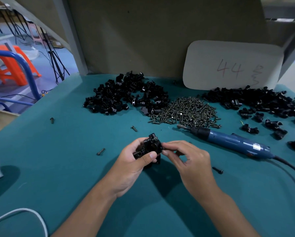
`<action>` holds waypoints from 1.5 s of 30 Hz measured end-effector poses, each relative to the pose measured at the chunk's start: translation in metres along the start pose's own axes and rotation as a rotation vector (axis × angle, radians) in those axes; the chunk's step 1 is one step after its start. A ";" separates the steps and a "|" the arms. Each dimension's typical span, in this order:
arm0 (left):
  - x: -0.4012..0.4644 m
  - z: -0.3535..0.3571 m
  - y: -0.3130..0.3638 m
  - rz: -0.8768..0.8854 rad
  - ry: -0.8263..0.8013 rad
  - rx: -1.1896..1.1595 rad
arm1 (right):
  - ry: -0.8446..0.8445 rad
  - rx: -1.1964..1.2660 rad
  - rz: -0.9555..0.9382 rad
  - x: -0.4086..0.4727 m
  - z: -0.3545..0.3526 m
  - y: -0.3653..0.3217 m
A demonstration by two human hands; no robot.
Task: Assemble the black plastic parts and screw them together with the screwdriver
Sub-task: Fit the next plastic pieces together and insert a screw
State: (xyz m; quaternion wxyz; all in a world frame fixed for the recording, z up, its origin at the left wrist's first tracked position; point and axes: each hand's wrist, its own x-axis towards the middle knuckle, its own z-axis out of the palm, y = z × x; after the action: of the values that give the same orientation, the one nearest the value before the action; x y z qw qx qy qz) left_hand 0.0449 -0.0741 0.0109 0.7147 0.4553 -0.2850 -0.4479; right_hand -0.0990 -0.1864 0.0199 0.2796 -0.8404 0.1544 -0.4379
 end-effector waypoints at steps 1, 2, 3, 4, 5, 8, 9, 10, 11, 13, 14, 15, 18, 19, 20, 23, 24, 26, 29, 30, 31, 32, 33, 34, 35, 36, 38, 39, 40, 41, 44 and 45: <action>0.000 0.000 0.000 -0.002 0.006 0.001 | -0.012 -0.022 -0.011 0.000 -0.001 0.002; 0.000 -0.001 -0.001 -0.004 0.012 0.005 | -0.025 -0.043 -0.017 0.000 -0.002 0.003; 0.000 -0.001 -0.001 -0.006 0.013 0.016 | -0.038 -0.063 -0.022 0.001 -0.003 0.004; 0.000 -0.001 -0.002 -0.007 0.010 0.031 | -0.051 -0.087 -0.029 0.002 -0.003 0.004; 0.000 -0.002 -0.002 -0.005 0.007 0.051 | -0.068 -0.112 -0.034 0.002 -0.003 0.004; -0.001 -0.003 -0.003 0.000 -0.013 0.115 | -0.162 -0.175 -0.003 0.003 -0.004 0.003; -0.001 -0.003 -0.003 0.001 -0.023 0.126 | -0.196 -0.196 0.017 0.003 -0.004 0.002; -0.001 -0.003 -0.003 0.004 -0.034 0.134 | -0.230 -0.227 0.044 0.002 -0.004 0.000; -0.002 -0.003 -0.003 0.007 -0.045 0.143 | -0.262 -0.261 0.077 0.002 -0.004 -0.002; -0.001 -0.002 -0.003 0.006 -0.061 0.156 | -0.302 -0.327 0.134 0.002 -0.005 -0.005; -0.001 -0.002 -0.003 0.003 -0.064 0.154 | -0.316 -0.347 0.146 0.002 -0.007 -0.007; -0.001 -0.002 -0.003 -0.001 -0.063 0.152 | -0.329 -0.361 0.142 0.002 -0.009 -0.009; -0.001 -0.003 -0.003 -0.010 -0.053 0.140 | -0.427 -0.405 0.080 0.004 -0.015 -0.011; -0.002 -0.003 -0.003 -0.008 -0.055 0.140 | -0.477 -0.396 0.085 0.005 -0.016 -0.012; -0.002 -0.004 -0.003 -0.005 -0.063 0.144 | -0.523 -0.382 0.098 0.006 -0.017 -0.012; -0.002 -0.004 -0.003 -0.002 -0.078 0.158 | -0.567 -0.401 0.082 0.007 -0.020 -0.011; -0.002 -0.004 -0.003 -0.004 -0.078 0.164 | -0.563 -0.412 0.072 0.007 -0.021 -0.012; -0.001 -0.004 -0.004 -0.008 -0.075 0.183 | -0.554 -0.428 0.073 0.007 -0.024 -0.011; -0.001 -0.005 -0.004 -0.005 -0.083 0.202 | -0.563 -0.464 0.121 0.005 -0.020 -0.007; -0.001 -0.005 -0.004 -0.003 -0.089 0.202 | -0.551 -0.487 0.138 0.005 -0.017 -0.007; -0.001 -0.006 -0.003 0.000 -0.092 0.200 | -0.528 -0.493 0.166 0.004 -0.015 -0.007; 0.000 -0.006 -0.002 0.003 -0.091 0.190 | -0.504 -0.472 0.202 0.003 -0.014 -0.007; 0.000 -0.006 -0.001 0.006 -0.083 0.174 | -0.479 -0.434 0.236 0.003 -0.013 -0.007; 0.001 -0.007 0.001 0.008 -0.071 0.152 | -0.453 -0.384 0.261 0.002 -0.014 -0.006; 0.001 -0.007 0.002 0.009 -0.061 0.129 | -0.425 -0.325 0.268 0.002 -0.015 -0.006; 0.002 -0.008 0.003 0.010 -0.056 0.108 | -0.402 -0.273 0.260 0.002 -0.015 -0.007; 0.001 -0.008 0.002 0.008 -0.055 0.088 | -0.377 -0.220 0.204 0.002 -0.014 -0.009; 0.001 -0.008 0.002 0.005 -0.058 0.086 | -0.363 -0.210 0.177 0.002 -0.013 -0.008; 0.000 -0.008 0.001 0.004 -0.061 0.091 | -0.352 -0.214 0.170 0.003 -0.012 -0.008; 0.000 -0.007 0.001 0.004 -0.063 0.103 | -0.348 -0.235 0.160 0.003 -0.011 -0.008; 0.001 -0.007 0.001 -0.001 -0.060 0.130 | -0.407 -0.423 0.074 0.006 -0.014 -0.013; 0.001 -0.008 0.001 -0.004 -0.053 0.132 | -0.430 -0.463 0.043 0.007 -0.016 -0.014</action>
State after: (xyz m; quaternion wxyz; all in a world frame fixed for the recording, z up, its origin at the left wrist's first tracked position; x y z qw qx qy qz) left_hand 0.0521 -0.0715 0.0084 0.6744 0.4899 -0.3318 -0.4417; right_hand -0.1081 -0.1846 0.0403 0.1164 -0.9515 0.2053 -0.1972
